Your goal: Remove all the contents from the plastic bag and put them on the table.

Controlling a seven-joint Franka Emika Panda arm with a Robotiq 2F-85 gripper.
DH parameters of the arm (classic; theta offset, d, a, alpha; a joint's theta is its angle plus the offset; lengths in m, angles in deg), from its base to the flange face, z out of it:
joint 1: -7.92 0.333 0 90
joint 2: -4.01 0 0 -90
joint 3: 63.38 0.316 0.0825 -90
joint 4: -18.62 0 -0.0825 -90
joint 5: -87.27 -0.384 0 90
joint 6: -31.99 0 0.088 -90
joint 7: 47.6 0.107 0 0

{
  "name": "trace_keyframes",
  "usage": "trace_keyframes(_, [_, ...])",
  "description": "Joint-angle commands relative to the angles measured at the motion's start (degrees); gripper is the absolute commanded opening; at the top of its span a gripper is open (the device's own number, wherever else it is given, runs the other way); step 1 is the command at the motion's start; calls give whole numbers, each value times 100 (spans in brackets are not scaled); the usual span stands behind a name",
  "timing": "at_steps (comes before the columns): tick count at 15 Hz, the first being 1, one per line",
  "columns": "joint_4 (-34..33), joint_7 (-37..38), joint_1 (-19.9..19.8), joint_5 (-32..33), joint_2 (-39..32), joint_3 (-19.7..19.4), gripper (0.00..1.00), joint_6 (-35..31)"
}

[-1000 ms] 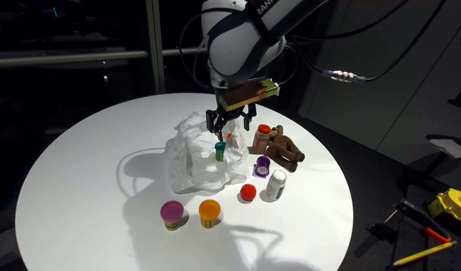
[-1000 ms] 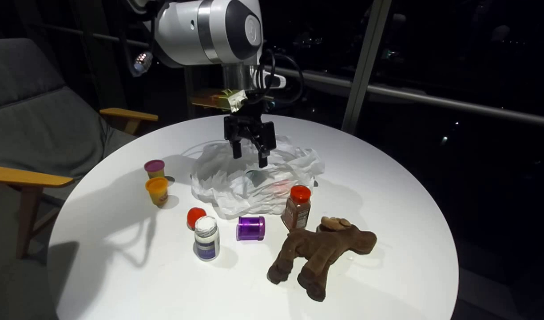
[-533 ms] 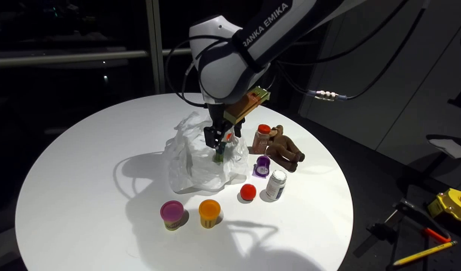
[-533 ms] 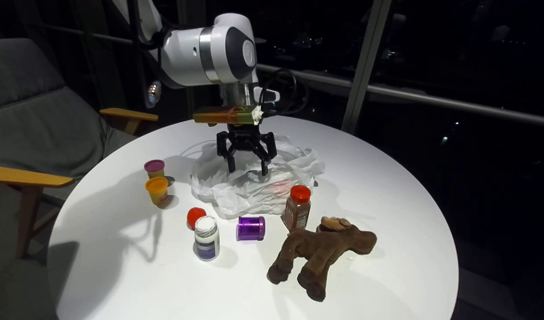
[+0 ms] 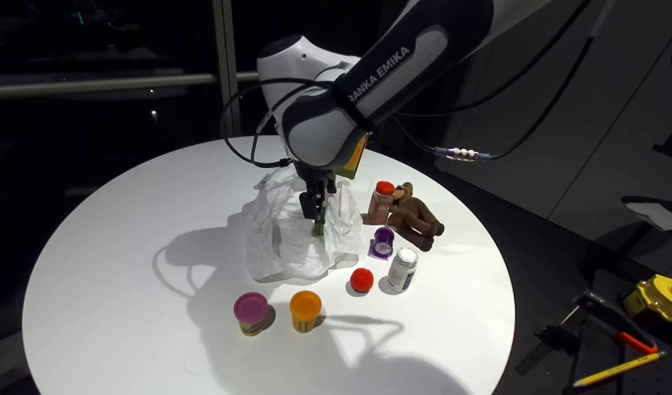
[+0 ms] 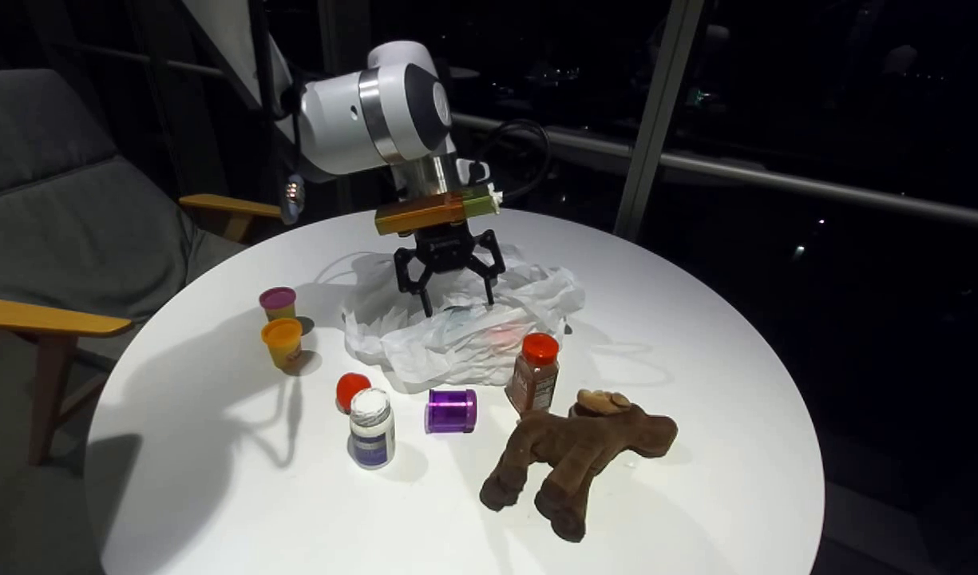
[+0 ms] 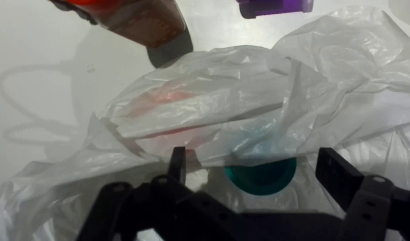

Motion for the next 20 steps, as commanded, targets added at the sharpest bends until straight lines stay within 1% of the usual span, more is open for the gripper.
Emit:
trace_keyframes(1, [-402, -727, -16, 485, -218, 15, 100, -216])
trace_keyframes(4, [-521, -1181, -63, 723, -331, 47, 100, -530])
trace_keyframes(8, [-706, -1482, -159, 603, -519, 130, 100, -674])
trace_keyframes(14, [-691, -1831, -283, 469, -508, 244, 100, -278])
trace_keyframes(16, [-717, -1761, -321, 362, -477, 302, 100, -159])
trace_keyframes(20, [-984, -1578, -445, -196, -491, 526, 100, 252])
